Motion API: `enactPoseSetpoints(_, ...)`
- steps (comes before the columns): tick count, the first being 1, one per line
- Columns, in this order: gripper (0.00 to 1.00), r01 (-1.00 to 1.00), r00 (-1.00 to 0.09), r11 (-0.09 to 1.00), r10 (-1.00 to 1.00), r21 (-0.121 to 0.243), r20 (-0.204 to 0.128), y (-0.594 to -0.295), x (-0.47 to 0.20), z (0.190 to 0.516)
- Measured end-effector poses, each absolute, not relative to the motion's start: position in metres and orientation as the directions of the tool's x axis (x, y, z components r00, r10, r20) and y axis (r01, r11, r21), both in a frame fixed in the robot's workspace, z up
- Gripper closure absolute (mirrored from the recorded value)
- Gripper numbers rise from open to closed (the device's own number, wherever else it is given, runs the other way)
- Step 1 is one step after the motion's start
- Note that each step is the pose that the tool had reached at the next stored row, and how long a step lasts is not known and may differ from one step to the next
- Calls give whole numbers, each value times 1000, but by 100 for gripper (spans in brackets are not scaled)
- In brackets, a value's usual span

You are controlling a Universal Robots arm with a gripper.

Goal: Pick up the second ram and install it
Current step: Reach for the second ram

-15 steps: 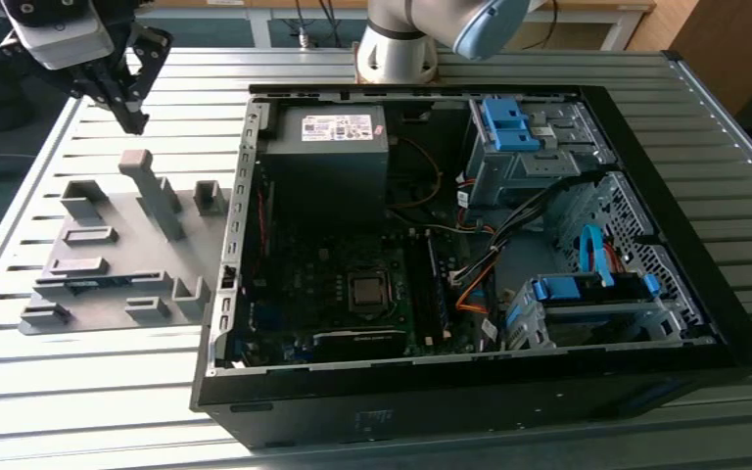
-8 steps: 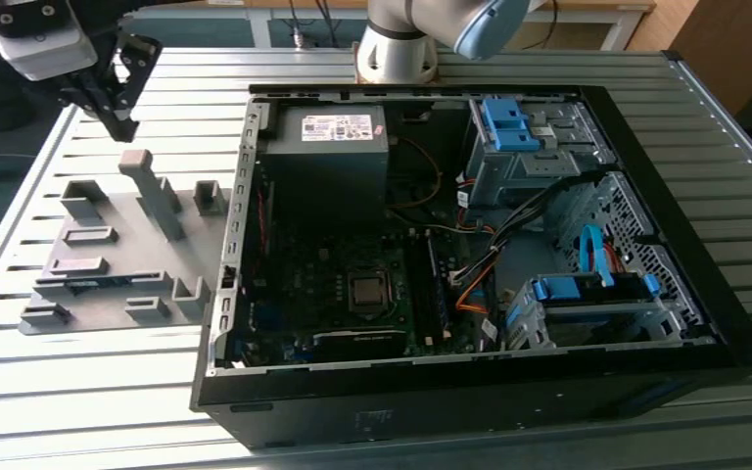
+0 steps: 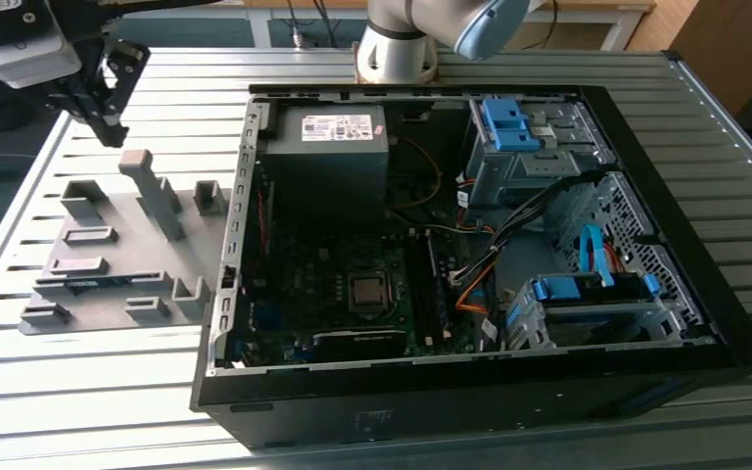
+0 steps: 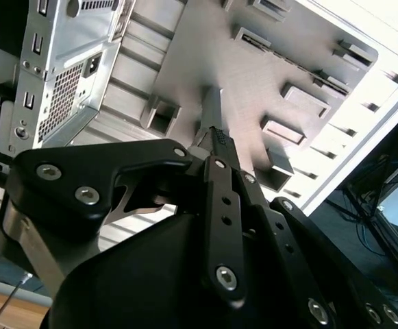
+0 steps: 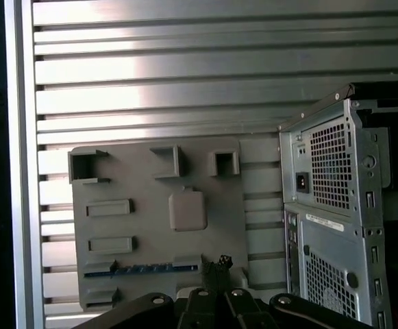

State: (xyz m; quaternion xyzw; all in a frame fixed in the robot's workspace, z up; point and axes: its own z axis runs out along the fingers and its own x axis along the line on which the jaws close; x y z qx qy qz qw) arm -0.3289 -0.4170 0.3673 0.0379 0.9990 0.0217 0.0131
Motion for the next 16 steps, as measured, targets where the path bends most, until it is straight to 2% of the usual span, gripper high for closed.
enactPoseSetpoints(16, 89, 75, -997, 996, 76, 44, -24, -422, -350, 365)
